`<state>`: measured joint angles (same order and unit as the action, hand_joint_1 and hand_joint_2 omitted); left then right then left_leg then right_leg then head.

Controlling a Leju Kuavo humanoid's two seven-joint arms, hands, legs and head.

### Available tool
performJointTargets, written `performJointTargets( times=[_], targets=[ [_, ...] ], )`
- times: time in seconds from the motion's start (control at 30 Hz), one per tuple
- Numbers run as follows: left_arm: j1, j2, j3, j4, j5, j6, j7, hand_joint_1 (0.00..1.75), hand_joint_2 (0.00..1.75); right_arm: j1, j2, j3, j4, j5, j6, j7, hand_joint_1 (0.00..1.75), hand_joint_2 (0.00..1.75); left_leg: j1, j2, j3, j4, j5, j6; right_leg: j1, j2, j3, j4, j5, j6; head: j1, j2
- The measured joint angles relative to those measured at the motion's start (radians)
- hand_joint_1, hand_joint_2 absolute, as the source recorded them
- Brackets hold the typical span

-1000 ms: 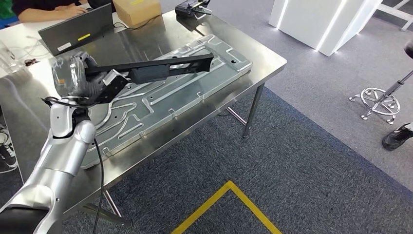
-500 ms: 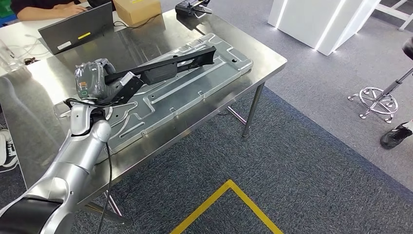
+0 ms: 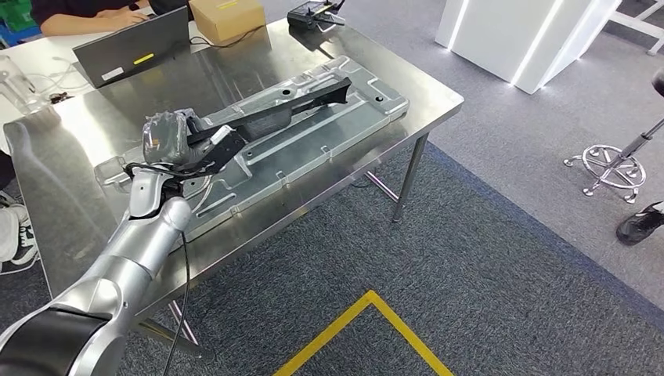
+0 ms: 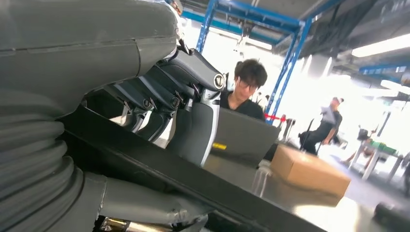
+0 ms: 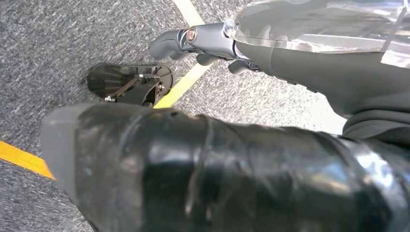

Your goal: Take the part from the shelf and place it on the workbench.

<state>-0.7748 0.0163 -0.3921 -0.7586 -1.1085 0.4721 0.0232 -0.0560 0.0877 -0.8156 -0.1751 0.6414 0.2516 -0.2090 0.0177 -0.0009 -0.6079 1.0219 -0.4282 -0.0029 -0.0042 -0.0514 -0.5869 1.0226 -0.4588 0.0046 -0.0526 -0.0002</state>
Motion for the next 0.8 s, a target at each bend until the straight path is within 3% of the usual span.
performJointTargets(
  times=[0.03, 0.17, 0.27, 0.4, 0.8],
  targets=[
    [-0.001, -0.002, -0.006, 0.008, -0.002, -0.014, 0.005, 1.75, 1.75, 0.0, 0.0, 0.0, 0.0, 0.0, 0.0, 0.0, 0.0, 0.0, 0.0, -0.002, 0.0, 0.0, 0.001, 0.001, 0.0, -0.002, 0.001, 0.0, 0.0, 0.0, 0.0, 0.0],
    [0.0, -0.009, -0.032, 0.043, -0.02, -0.051, 0.027, 0.0, 1.75, -0.001, 0.0, -0.001, 0.0, 0.0, -0.001, 0.001, 0.0, 0.0, 0.0, -0.005, -0.001, 0.0, 0.004, 0.002, -0.001, -0.006, 0.001, 0.0, 0.002, 0.001, 0.0, 0.0],
    [0.001, -0.015, -0.05, 0.066, -0.032, -0.055, 0.045, 0.0, 1.75, -0.002, 0.0, -0.002, 0.0, 0.0, -0.002, 0.003, 0.0, 0.0, 0.0, -0.003, -0.005, 0.0, 0.006, 0.002, -0.002, -0.003, -0.003, 0.0, 0.006, 0.002, 0.0, 0.0],
    [-0.003, -0.025, -0.067, 0.092, -0.043, -0.102, 0.062, 0.0, 0.0, 0.002, 0.0, -0.007, 0.0, -0.001, -0.004, 0.006, 0.0, 0.0, 0.0, 0.001, -0.007, 0.0, 0.006, 0.002, -0.002, 0.001, -0.007, 0.0, 0.009, 0.003, 0.0, 0.0],
    [-0.027, -0.032, -0.105, 0.133, -0.043, -0.254, 0.068, 0.0, 0.0, 0.002, 0.0, -0.021, 0.0, -0.006, -0.001, 0.01, 0.0, 0.0, 0.0, 0.002, -0.01, 0.0, 0.006, 0.002, 0.0, 0.002, -0.01, 0.001, 0.008, 0.002, 0.0, 0.0]
  ],
)
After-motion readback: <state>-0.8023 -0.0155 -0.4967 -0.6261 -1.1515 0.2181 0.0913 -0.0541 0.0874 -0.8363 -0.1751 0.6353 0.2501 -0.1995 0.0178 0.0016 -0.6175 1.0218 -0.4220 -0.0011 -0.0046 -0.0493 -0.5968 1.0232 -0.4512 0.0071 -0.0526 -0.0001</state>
